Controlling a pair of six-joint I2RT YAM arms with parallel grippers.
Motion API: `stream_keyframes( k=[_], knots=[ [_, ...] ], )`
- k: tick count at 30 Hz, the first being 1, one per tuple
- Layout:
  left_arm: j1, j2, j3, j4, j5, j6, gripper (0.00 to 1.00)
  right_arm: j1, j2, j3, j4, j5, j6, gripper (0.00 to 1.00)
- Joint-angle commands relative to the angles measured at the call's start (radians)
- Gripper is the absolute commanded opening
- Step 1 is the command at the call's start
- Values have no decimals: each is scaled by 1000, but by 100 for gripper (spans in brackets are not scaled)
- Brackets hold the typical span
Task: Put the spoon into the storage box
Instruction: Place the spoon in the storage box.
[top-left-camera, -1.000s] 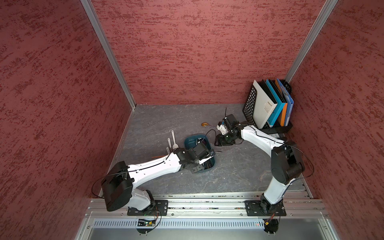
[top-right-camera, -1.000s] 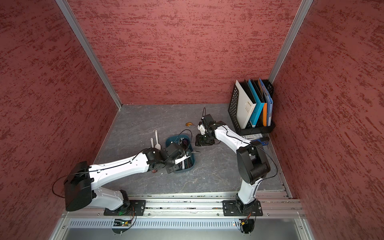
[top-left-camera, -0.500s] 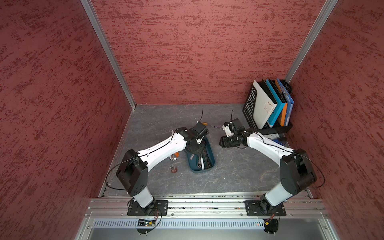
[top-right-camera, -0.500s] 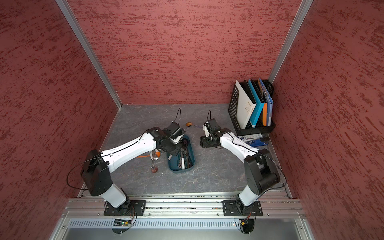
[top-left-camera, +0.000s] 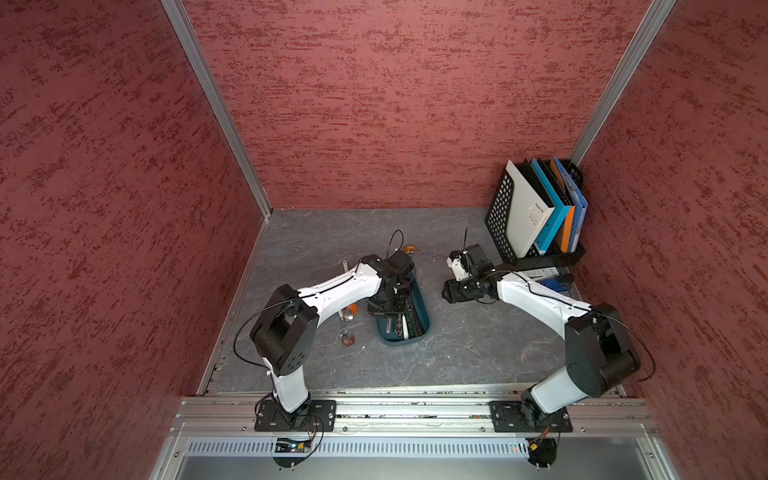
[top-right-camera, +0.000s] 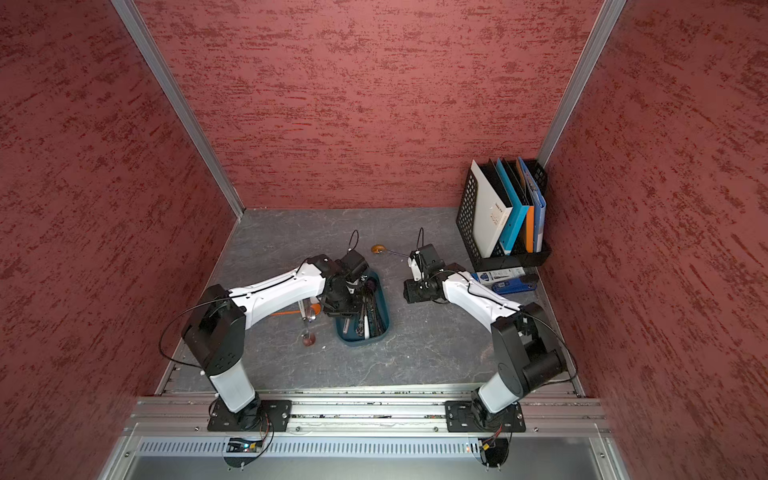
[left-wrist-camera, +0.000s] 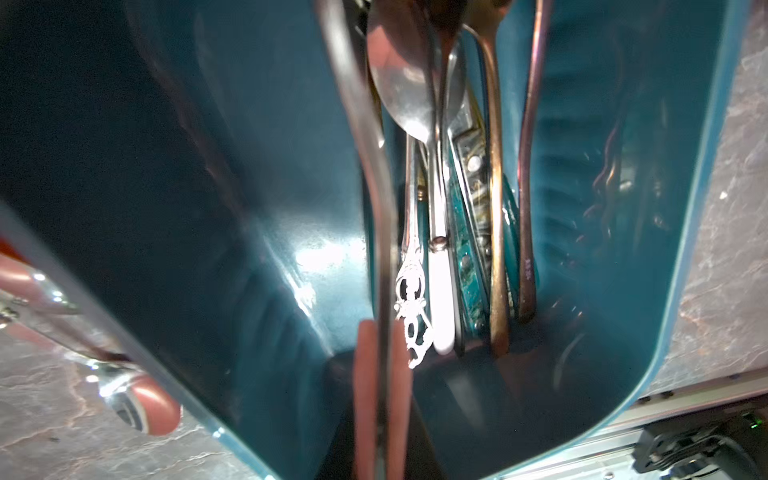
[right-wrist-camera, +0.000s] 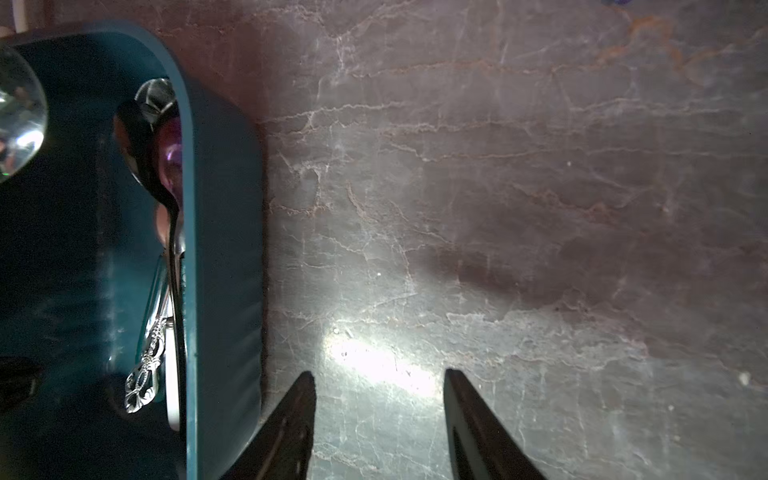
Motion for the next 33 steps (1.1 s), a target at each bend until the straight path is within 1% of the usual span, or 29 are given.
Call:
stream_keyframes(
  k=[1, 6, 10, 14, 16, 18, 23, 27, 29, 33],
  knots=[
    [11, 43, 25, -21, 24, -57, 0, -7, -20, -23, 31, 20, -18, 51],
    [13, 65, 9, -25, 28, -99, 0, 0, -27, -83, 79, 10, -16, 50],
    [35, 87, 7, -23, 31, -101, 0, 17, -24, -111, 112, 4, -17, 49],
    [70, 104, 7, -46, -5, -68, 0, 71, -18, -129, 147, 20, -17, 48],
    [85, 112, 8, -72, -46, -37, 0, 80, -5, -133, 168, -6, -7, 47],
    [95, 116, -6, -70, -57, -7, 0, 94, 4, -139, 182, -9, 5, 47],
    [102, 144, -8, -51, -68, 58, 0, 105, 3, -146, 186, 17, 17, 46],
    [111, 171, 5, -87, -116, 120, 0, 105, -9, -139, 171, 44, 22, 47],
    [111, 183, 13, -93, -122, 124, 0, 105, -11, -130, 163, 59, 21, 47],
    [109, 193, 23, -76, -135, 104, 5, 105, -4, -101, 134, 84, -1, 49]
  ],
)
